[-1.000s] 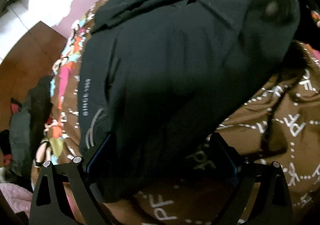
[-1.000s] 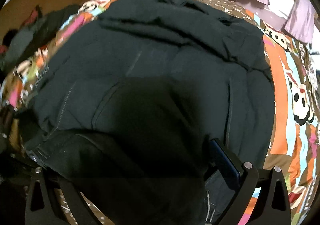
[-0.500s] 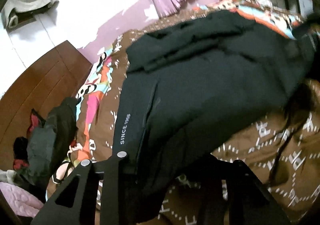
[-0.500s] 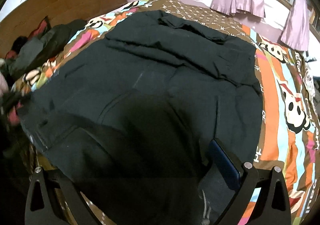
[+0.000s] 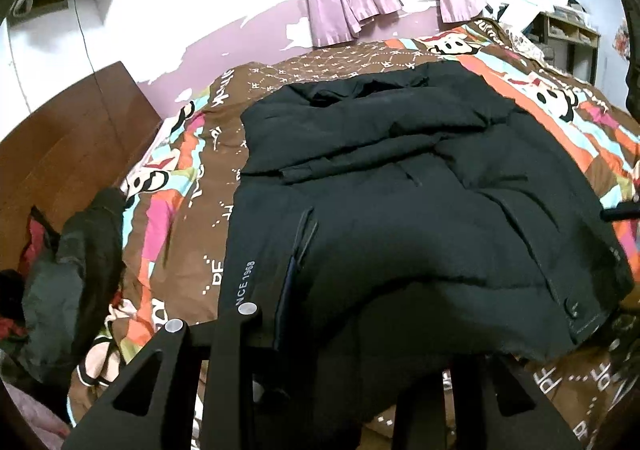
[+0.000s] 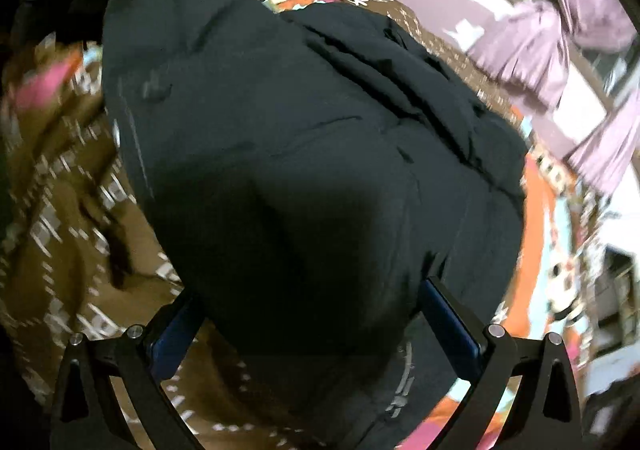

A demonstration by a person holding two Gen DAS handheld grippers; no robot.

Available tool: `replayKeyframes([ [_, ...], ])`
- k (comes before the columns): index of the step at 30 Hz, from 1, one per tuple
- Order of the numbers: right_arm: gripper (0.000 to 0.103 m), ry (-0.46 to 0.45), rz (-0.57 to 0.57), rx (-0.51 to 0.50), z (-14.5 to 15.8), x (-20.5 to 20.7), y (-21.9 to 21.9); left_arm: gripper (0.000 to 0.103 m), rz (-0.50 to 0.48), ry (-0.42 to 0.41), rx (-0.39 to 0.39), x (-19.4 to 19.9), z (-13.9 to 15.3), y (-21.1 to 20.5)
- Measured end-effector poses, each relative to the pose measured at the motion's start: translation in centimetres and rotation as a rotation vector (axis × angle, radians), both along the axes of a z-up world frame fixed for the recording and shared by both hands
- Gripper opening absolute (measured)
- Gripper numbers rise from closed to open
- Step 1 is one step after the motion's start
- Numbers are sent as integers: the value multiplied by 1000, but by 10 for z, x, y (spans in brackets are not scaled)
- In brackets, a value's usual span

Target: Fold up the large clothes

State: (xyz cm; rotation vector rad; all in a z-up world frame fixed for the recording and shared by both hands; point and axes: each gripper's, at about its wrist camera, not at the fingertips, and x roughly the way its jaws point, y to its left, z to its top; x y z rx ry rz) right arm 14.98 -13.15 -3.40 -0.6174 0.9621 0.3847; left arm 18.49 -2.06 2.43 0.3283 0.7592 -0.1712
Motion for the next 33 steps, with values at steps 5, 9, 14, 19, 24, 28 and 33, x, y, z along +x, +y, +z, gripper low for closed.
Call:
replayKeyframes([
  [5, 103, -111, 43, -210, -24, -8, 10, 27, -15, -22, -16, 6, 11, -3],
  [9, 103, -180, -19, -372, -38, 4, 3, 27, -18, -25, -39, 9, 15, 1],
  [14, 103, -258, -106, -321, -7, 22, -18, 27, -19, -31, -37, 5, 13, 7],
  [19, 94, -327, -171, -241, 34, 36, -28, 27, 2, -21, -58, 4, 13, 14],
  [24, 46, -382, -194, -97, 80, 39, -31, 27, 9, -36, -50, -5, 17, 19],
  [28, 42, -380, -175, -40, 96, 40, -29, 27, 15, -27, -34, -10, 15, 20],
  [33, 13, -324, -140, 4, 93, 36, -27, 24, 6, -37, -25, -12, 16, 18],
])
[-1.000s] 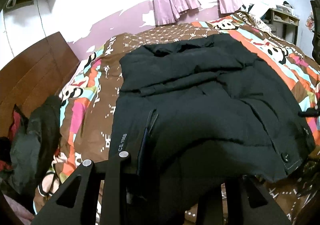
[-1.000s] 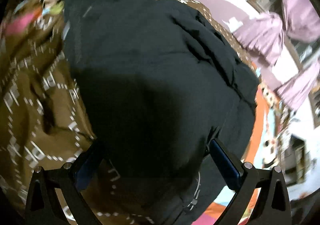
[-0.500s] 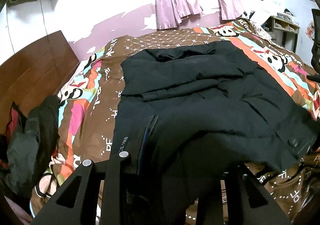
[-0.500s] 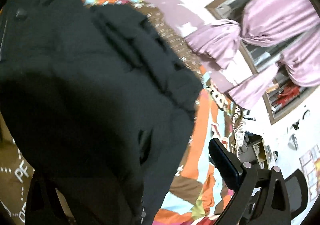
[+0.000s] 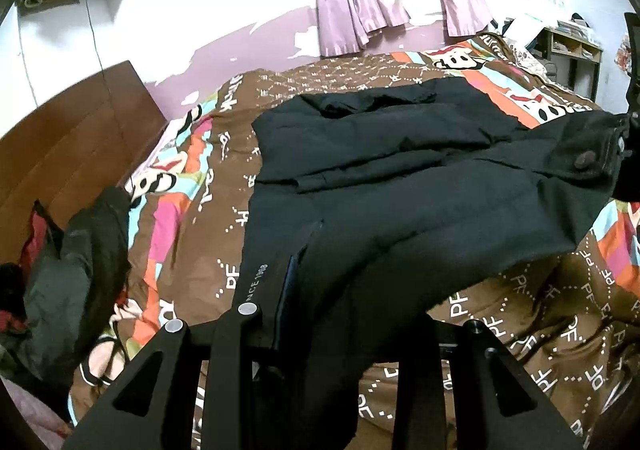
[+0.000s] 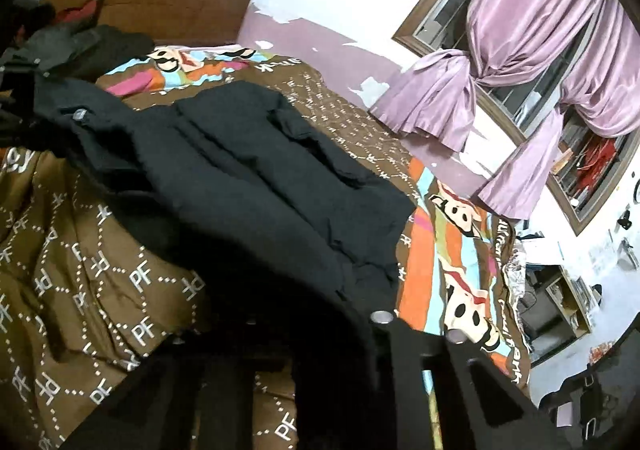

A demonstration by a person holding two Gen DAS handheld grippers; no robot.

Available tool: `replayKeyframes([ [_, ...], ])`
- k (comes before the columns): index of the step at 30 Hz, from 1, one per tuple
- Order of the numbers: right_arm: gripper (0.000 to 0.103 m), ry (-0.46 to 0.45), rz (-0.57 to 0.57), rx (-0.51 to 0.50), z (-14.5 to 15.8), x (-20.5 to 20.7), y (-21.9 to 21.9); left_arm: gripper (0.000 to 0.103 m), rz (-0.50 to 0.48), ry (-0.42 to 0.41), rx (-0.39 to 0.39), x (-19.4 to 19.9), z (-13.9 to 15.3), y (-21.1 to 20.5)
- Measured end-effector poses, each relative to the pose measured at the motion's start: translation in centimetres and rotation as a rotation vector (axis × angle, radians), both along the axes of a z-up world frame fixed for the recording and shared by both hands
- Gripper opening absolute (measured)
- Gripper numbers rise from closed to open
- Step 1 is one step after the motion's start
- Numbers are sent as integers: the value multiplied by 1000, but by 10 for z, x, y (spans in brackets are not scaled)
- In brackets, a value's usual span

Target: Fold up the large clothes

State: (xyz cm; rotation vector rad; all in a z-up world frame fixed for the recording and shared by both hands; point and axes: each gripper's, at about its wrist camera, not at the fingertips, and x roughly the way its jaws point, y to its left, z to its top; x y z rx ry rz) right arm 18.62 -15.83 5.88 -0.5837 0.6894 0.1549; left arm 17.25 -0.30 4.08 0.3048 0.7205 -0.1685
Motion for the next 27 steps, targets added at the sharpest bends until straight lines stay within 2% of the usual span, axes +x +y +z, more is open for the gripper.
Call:
replayKeyframes([
  [6, 9, 34, -6, 175, 24, -11, -13, 12, -27, -62, -1, -10, 15, 0],
  [16, 8, 16, 65, 198, 54, -50, -13, 7, -103, -150, 13, -53, 49, 8],
  [20, 7, 18, 82, 202, 64, -71, -9, 7, -116, -145, -38, -73, 62, 19],
  [27, 7, -15, 105, 257, 82, -111, -8, 6, -145, -150, -69, -107, 86, 25],
])
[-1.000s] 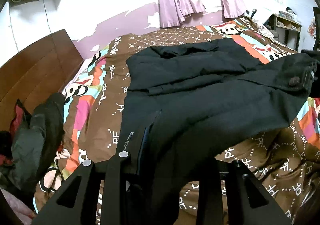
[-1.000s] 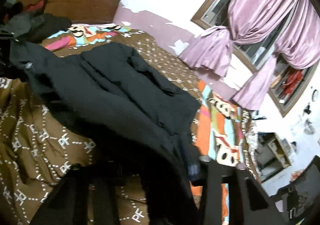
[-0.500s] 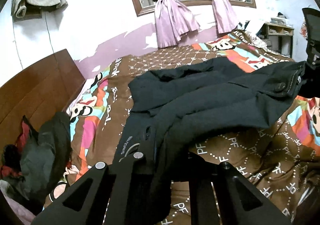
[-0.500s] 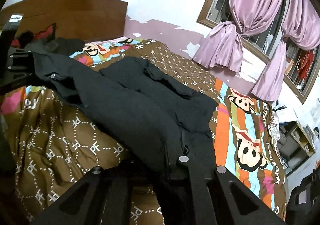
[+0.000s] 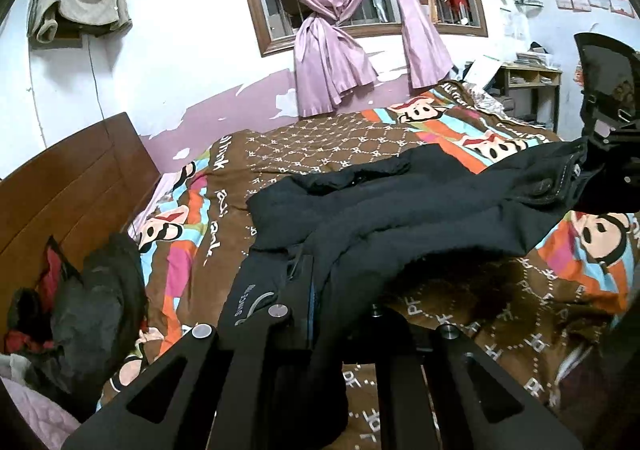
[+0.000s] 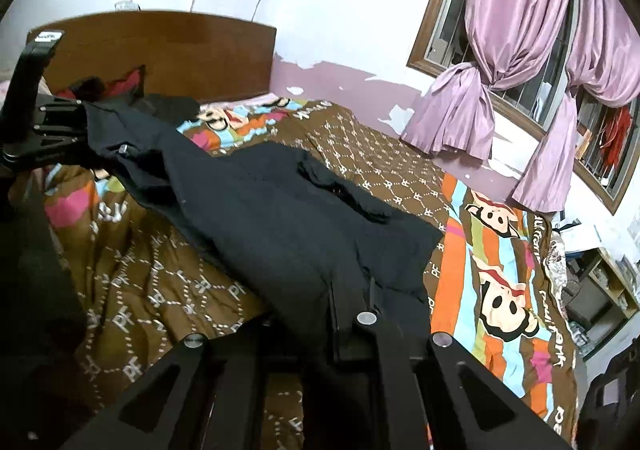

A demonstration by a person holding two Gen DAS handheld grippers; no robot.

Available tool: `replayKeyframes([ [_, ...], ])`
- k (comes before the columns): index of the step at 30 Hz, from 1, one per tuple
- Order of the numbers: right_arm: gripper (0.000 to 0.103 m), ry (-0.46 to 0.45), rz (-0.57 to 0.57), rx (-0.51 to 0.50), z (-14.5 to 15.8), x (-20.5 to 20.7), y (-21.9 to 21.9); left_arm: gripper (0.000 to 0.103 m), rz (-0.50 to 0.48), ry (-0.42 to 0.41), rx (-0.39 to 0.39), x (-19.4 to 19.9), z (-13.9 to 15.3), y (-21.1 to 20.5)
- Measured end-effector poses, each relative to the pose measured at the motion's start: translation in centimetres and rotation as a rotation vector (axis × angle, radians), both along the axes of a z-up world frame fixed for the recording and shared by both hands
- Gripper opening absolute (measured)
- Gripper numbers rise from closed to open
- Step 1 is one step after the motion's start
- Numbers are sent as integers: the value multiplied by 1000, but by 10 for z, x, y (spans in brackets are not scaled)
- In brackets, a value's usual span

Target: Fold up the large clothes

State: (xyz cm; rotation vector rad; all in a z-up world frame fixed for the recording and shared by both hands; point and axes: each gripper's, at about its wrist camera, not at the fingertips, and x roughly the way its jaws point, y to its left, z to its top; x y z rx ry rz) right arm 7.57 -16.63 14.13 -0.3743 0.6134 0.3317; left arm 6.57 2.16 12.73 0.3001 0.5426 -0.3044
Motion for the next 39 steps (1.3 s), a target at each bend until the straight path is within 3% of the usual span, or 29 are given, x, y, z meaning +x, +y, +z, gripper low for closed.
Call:
replayKeyframes([
  [8, 7, -29, 23, 41, 37, -28, 4, 6, -36, -15, 5, -27, 36, 3],
  [14, 7, 32, 9, 6, 34, -1, 5, 6, -55, -8, 35, -9, 32, -6],
  [27, 8, 57, -69, -26, 21, 105, -10, 6, -34, 46, 32, 101, 35, -25],
  [35, 8, 21, -74, -88, 5, 158, -10, 6, 2, 60, 113, 168, 19, -34],
  [39, 8, 12, -83, -100, -8, 184, -12, 6, 1, 88, 200, 204, 5, -43],
])
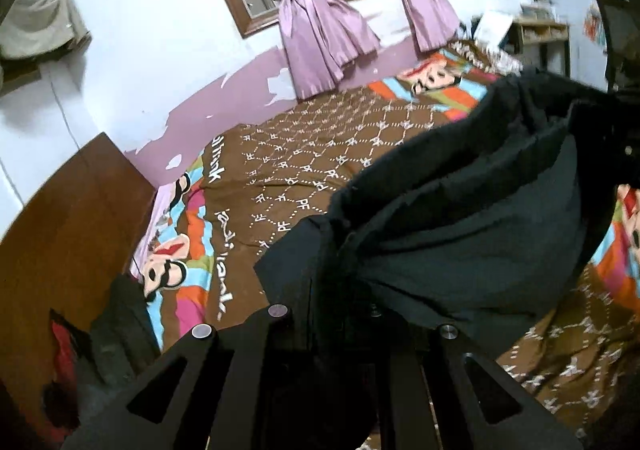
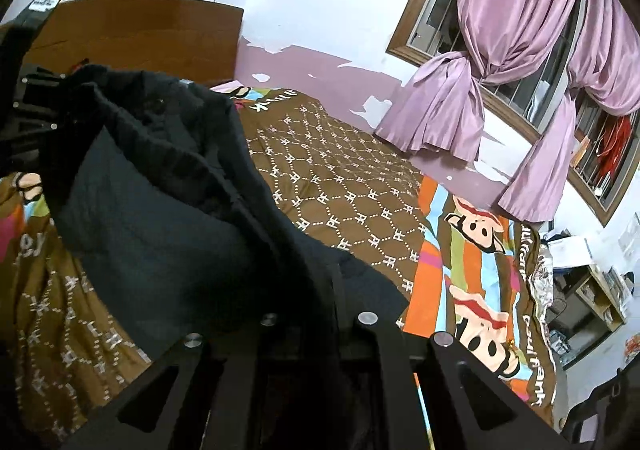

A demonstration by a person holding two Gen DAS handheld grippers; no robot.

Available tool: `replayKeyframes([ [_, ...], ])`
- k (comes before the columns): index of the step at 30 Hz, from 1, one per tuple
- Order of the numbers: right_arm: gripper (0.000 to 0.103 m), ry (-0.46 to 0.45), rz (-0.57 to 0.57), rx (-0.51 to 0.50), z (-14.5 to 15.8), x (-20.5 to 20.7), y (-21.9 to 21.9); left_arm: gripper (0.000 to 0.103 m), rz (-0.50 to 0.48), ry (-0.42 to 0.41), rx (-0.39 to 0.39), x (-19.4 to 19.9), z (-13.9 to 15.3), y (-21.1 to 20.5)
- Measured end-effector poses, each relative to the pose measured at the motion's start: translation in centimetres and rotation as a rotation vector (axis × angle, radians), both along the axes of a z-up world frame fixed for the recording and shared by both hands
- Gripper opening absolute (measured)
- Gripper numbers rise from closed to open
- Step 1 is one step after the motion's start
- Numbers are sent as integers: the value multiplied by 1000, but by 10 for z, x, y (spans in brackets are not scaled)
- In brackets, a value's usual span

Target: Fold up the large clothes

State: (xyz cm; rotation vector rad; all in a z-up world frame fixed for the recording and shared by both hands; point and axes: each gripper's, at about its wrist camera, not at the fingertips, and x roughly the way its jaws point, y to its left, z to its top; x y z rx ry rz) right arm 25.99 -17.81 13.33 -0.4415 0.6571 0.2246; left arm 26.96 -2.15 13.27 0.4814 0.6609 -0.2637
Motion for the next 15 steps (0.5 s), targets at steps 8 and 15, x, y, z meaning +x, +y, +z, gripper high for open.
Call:
replayKeyframes([
  [8, 8, 13, -11, -3, -28, 60, -6, 6, 19, 0, 59, 49, -35, -3],
  [15, 9, 32, 8, -44, -65, 102, -5, 7, 44, 37, 52, 104, -81, 0],
])
